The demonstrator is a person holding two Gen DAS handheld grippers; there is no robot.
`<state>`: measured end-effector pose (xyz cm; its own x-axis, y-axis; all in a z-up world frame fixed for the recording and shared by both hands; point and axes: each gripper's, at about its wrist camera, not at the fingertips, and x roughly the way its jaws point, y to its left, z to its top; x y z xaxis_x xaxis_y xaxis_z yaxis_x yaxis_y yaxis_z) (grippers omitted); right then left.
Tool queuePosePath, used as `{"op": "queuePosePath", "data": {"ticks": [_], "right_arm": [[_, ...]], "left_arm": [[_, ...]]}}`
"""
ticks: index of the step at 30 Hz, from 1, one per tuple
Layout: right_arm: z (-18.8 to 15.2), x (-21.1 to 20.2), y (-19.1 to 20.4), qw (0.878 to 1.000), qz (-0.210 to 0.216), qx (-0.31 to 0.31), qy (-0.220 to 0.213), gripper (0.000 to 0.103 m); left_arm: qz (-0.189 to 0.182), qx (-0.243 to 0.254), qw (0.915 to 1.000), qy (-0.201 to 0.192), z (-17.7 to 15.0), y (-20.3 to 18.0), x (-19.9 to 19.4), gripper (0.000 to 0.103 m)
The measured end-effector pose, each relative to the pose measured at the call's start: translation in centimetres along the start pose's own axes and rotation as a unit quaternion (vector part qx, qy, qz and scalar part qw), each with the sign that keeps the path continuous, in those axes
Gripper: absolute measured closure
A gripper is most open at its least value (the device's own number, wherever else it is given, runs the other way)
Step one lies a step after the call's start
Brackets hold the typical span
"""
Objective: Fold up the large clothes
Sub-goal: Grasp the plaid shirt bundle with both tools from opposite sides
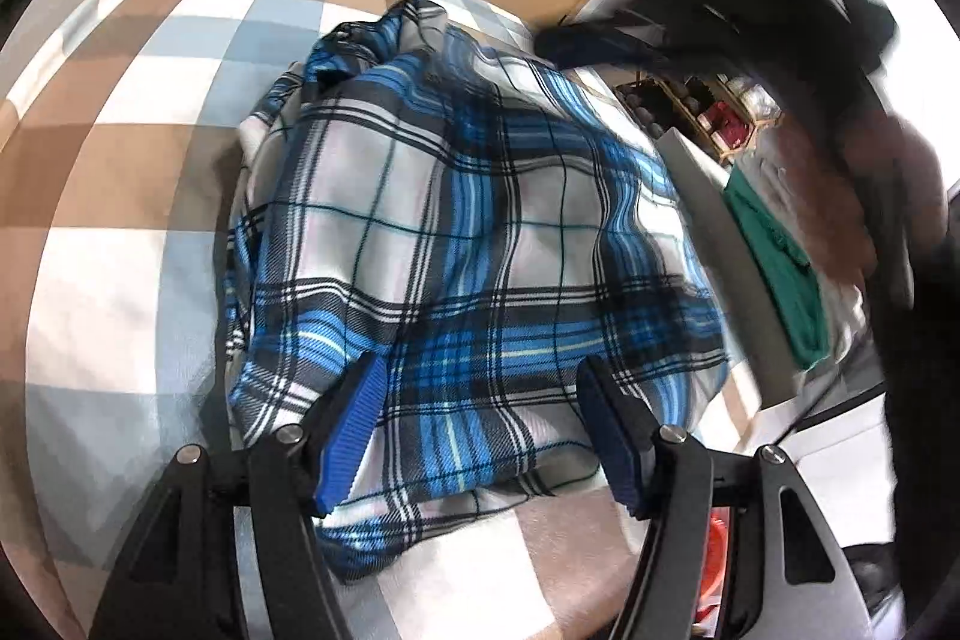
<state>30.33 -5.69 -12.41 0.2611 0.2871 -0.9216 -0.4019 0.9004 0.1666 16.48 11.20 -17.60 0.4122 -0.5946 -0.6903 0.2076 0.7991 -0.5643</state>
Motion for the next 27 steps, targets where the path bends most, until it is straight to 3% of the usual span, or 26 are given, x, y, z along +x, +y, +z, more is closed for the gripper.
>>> {"op": "queuePosePath", "data": {"ticks": [2,7,9,11,15,16,18,20,24,25,27], "right_arm": [[-3.0,-2.3,-1.0,1.0,0.004,0.002,-0.023,0.079],[-11.8,-2.0,-0.6,0.999,0.033,-0.027,-0.002,0.08],[-14.2,-0.1,-0.4,0.999,0.027,-0.018,-0.006,0.079],[-15.5,0.9,-1.0,0.998,0.043,0.017,-0.04,0.079],[-16.9,0.9,-2.4,0.987,0.085,0.09,-0.099,0.079],[-17.1,0.7,-2.5,0.985,0.092,0.096,-0.108,0.079],[-16.9,-0.1,-3.0,0.982,0.109,0.107,-0.115,0.083],[-15.9,-2.0,-4.1,0.973,0.124,0.132,-0.144,0.078],[-10.5,-3.8,-5.1,0.976,0.075,0.119,-0.167,0.072],[-9.1,-3.4,-5.3,0.978,0.068,0.118,-0.159,0.072],[-5.5,-1.1,-5.6,0.987,0.012,0.107,-0.118,0.073]], "left_arm": [[-0.013,-0.017,0.9998,-0.003,0.9,0.3,-1.0,0.042],[-0.047,-0.006,0.9979,-0.043,4.3,-1.0,-3.8,0.042],[-0.034,-0.01,0.9981,-0.049,6.4,-1.4,-3.5,0.042],[-0.005,0.007,0.9997,-0.025,8.8,-2.2,-1.4,0.042],[0.062,0.028,0.9972,0.031,8.6,-1.9,3.8,0.042],[0.077,0.036,0.9956,0.041,8.3,-1.3,4.9,0.042],[0.068,0.024,0.9964,0.044,7.8,-0.2,5.1,0.042],[0.06,0.024,0.9975,0.029,7.6,0.0,4.1,0.042],[0.065,0.03,0.9974,0.007,6.4,-0.1,3.1,0.043],[0.066,0.03,0.9974,0.003,6.2,-0.1,2.9,0.043],[0.061,0.019,0.998,-0.004,6.0,0.5,2.8,0.043]]}}
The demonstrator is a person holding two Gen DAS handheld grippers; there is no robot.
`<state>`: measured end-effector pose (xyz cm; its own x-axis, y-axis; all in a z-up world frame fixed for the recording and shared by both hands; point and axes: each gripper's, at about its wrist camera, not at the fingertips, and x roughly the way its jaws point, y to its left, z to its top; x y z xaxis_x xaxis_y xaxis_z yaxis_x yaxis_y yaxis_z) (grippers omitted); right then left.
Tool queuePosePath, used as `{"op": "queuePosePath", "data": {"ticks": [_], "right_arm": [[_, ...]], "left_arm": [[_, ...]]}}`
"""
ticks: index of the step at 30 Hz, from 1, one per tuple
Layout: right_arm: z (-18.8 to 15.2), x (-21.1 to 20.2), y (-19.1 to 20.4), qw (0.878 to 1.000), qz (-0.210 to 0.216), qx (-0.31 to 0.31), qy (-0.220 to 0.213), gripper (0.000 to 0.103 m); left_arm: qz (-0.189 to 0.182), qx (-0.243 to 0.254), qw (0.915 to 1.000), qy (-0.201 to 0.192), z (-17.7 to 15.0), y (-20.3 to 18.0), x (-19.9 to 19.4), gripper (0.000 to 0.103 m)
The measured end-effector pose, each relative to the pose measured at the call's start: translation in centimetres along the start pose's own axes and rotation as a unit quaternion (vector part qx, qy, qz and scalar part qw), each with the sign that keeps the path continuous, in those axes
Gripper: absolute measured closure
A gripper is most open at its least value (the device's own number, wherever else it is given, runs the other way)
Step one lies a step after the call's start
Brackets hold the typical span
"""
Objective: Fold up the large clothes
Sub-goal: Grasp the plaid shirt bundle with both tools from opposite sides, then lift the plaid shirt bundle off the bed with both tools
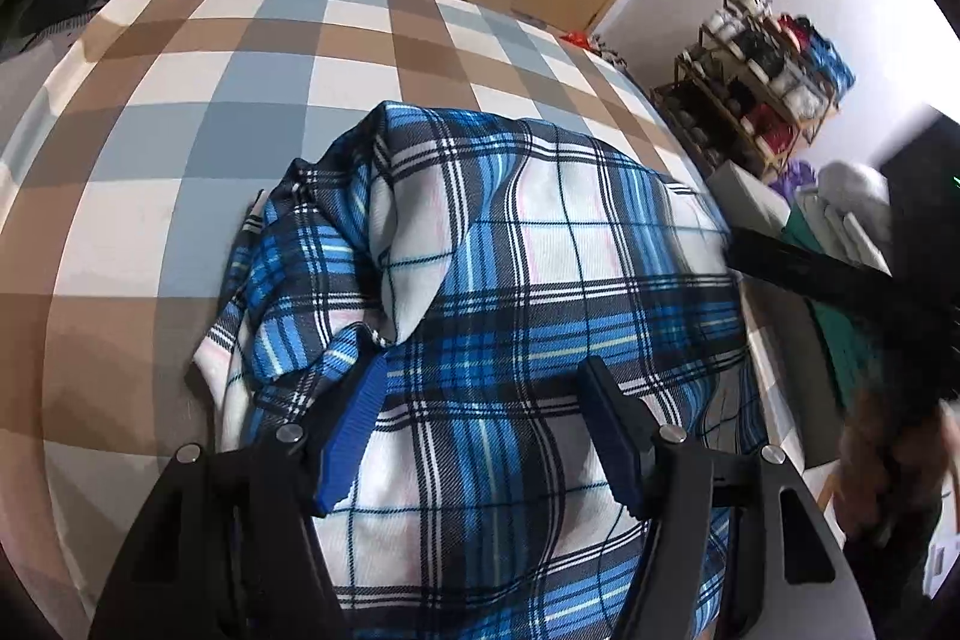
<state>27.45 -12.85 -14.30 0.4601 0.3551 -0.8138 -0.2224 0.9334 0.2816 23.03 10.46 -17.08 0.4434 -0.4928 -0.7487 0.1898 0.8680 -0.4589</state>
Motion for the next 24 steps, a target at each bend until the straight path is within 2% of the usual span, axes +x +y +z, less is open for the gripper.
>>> {"op": "queuePosePath", "data": {"ticks": [1,3,4,5,7,9,10,12,15,17,19,21,22,24], "right_arm": [[0.4,1.4,0.0,1.0,-0.017,-0.01,0.017,0.075],[-0.1,5.3,0.2,0.995,-0.049,-0.033,0.078,0.075],[-0.1,5.4,0.4,0.995,-0.056,-0.052,0.061,0.075],[0.2,5.4,0.2,0.994,-0.057,-0.054,0.07,0.075],[0.2,3.9,0.0,0.997,-0.048,-0.025,0.064,0.076],[-1.5,0.0,1.3,0.999,-0.006,-0.033,0.027,0.075],[-2.6,-1.3,1.9,0.999,0.014,-0.037,0.019,0.075],[-6.2,-4.3,4.1,0.996,0.061,-0.059,0.005,0.075],[-10.8,-5.6,6.0,0.996,0.047,-0.08,-0.01,0.075],[-12.5,-3.8,5.6,0.997,0.031,-0.066,0.01,0.075],[-14.2,-0.6,5.1,0.997,0.0,-0.065,0.042,0.075],[-15.5,-0.4,5.1,0.998,-0.007,-0.069,-0.008,0.075],[-15.6,-0.6,5.3,0.998,-0.012,-0.066,-0.01,0.075],[-15.4,-1.5,5.7,0.998,-0.016,-0.061,-0.009,0.076]], "left_arm": [[-0.002,-0.004,1.0,-0.002,0.0,0.2,-0.1,0.043],[-0.002,-0.016,0.9999,-0.005,0.2,0.5,-0.4,0.043],[-0.001,-0.02,0.9998,-0.004,0.2,0.6,-0.7,0.043],[0.003,-0.027,0.9996,-0.001,0.3,0.4,-1.2,0.043],[0.007,-0.033,0.9994,0.003,0.3,-0.3,-1.8,0.042],[0.002,-0.026,0.9997,0.002,-0.6,-1.1,-3.4,0.042],[-0.013,-0.012,0.9998,0.0,-1.4,-1.8,-4.4,0.042],[-0.022,0.011,0.9997,-0.007,-3.2,-2.8,-5.5,0.042],[0.01,0.052,0.9986,-0.001,-5.5,-3.4,-4.5,0.042],[0.037,0.05,0.9979,0.02,-6.5,-2.7,-2.5,0.042],[0.05,0.069,0.9963,0.009,-7.0,-2.8,-1.9,0.042],[0.082,0.102,0.9914,0.008,-7.4,-3.9,-1.5,0.042],[0.095,0.11,0.9893,0.008,-7.5,-4.3,-1.4,0.042],[0.094,0.095,0.991,0.007,-7.4,-4.3,-1.8,0.042]]}}
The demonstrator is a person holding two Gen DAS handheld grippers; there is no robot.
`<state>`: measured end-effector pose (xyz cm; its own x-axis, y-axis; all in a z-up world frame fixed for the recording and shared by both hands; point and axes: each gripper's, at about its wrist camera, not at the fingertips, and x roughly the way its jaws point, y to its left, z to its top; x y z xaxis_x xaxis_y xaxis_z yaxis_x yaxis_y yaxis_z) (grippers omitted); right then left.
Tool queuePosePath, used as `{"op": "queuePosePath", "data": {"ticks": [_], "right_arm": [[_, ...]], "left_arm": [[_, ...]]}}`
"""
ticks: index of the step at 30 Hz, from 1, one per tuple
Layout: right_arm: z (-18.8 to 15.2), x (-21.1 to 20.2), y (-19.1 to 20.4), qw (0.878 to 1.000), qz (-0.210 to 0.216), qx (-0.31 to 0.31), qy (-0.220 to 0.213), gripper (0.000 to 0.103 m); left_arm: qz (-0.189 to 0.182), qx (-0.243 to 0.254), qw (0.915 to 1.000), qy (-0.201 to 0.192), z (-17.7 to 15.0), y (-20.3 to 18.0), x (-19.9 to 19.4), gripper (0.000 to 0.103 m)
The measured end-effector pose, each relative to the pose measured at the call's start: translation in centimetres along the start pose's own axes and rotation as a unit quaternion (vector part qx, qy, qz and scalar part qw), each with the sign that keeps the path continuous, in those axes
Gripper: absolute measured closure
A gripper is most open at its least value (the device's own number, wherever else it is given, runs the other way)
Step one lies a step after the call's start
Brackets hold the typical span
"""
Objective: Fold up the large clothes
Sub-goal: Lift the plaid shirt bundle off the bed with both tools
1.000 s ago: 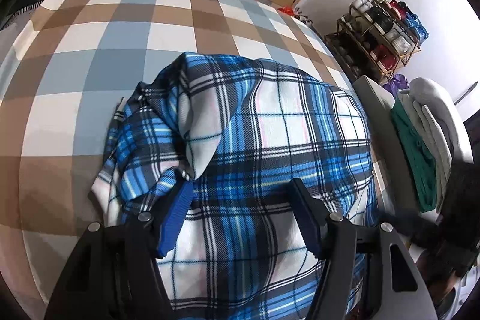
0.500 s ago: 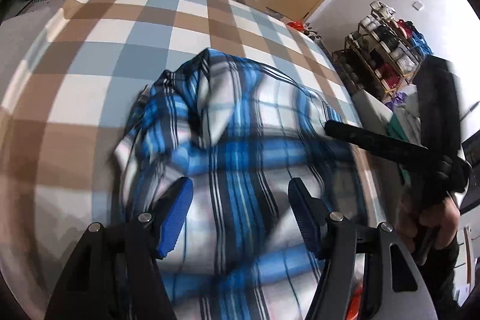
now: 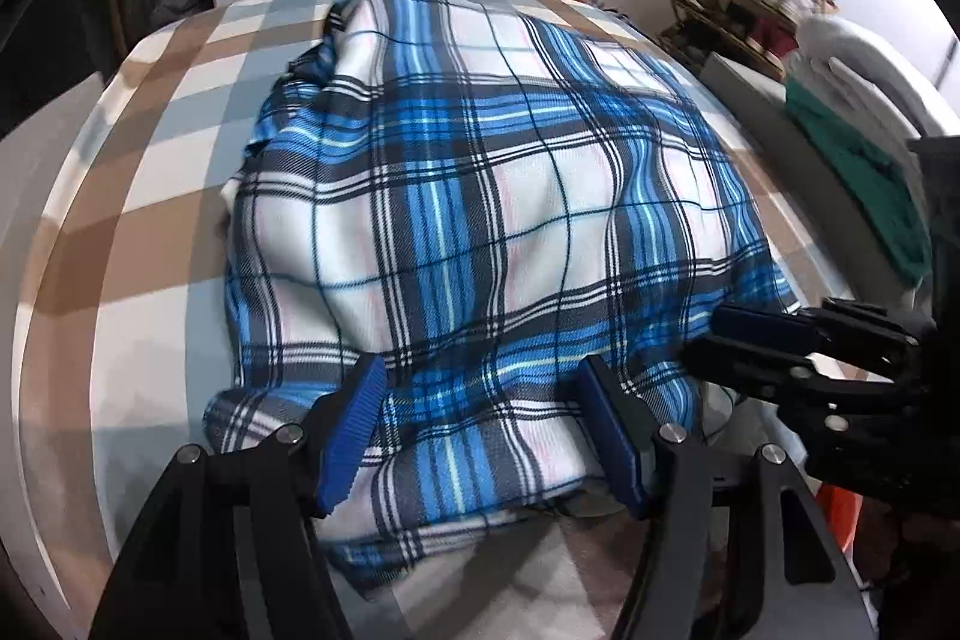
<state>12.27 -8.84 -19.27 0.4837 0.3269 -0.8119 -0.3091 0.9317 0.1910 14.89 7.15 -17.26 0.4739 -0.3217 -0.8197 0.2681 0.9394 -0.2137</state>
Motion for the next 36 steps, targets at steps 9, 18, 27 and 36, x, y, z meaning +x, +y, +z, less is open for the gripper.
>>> {"op": "queuePosePath", "data": {"ticks": [9,18,27,36], "right_arm": [[-1.9,1.4,0.1,1.0,-0.01,-0.015,0.001,0.065],[2.3,-3.3,1.5,0.996,-0.006,-0.001,-0.088,0.041],[3.8,4.1,3.6,0.994,-0.086,-0.071,0.007,0.041],[9.7,3.3,3.9,0.996,-0.069,-0.052,-0.016,0.06]], "left_arm": [[0.004,0.002,0.9996,-0.029,-1.1,0.5,0.4,0.042],[-0.009,-0.012,0.9995,-0.028,-0.8,1.0,0.3,0.042],[-0.056,-0.06,0.9958,-0.041,-1.1,2.4,-0.2,0.042],[-0.068,-0.057,0.9948,-0.051,-1.3,2.3,-0.3,0.042]]}}
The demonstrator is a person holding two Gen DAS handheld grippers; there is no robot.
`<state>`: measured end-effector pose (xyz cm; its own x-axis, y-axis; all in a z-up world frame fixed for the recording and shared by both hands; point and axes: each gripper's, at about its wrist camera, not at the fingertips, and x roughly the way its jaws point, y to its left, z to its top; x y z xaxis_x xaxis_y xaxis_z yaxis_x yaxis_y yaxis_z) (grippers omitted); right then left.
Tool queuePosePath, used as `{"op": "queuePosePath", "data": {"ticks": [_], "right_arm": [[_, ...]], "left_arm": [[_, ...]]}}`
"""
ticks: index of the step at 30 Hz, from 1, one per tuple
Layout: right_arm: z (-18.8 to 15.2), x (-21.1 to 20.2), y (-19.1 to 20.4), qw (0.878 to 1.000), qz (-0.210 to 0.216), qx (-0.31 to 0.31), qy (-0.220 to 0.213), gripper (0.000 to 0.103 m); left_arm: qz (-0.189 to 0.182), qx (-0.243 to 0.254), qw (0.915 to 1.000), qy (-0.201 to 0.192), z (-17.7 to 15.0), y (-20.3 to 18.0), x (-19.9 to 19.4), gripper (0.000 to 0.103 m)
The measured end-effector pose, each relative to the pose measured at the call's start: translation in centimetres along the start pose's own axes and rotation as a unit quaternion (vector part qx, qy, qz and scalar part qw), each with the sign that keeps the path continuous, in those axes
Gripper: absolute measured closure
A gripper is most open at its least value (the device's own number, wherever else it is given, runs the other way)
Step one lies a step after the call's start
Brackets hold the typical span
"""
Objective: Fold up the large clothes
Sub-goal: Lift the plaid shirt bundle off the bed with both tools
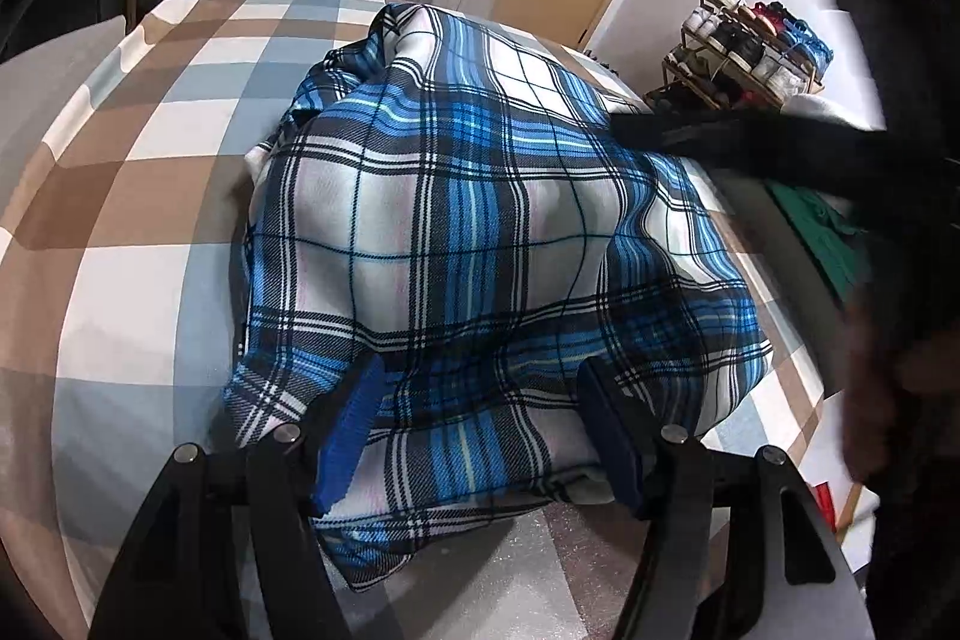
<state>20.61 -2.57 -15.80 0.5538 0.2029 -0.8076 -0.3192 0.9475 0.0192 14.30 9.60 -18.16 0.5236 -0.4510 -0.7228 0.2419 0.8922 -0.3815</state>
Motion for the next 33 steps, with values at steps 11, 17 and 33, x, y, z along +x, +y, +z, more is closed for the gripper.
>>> {"op": "queuePosePath", "data": {"ticks": [11,17,33], "right_arm": [[3.1,2.6,-0.2,0.999,-0.02,-0.007,0.031,0.07],[3.5,7.5,-1.2,0.998,-0.022,0.01,0.062,0.069],[-7.1,-3.5,-14.2,0.966,0.132,0.22,-0.037,0.003]], "left_arm": [[-0.017,0.004,0.9998,0.001,0.1,0.2,0.0,0.042],[-0.02,0.004,0.9998,0.003,0.2,0.3,0.1,0.042],[0.008,-0.089,0.9954,0.033,5.5,5.2,-2.9,0.005]]}}
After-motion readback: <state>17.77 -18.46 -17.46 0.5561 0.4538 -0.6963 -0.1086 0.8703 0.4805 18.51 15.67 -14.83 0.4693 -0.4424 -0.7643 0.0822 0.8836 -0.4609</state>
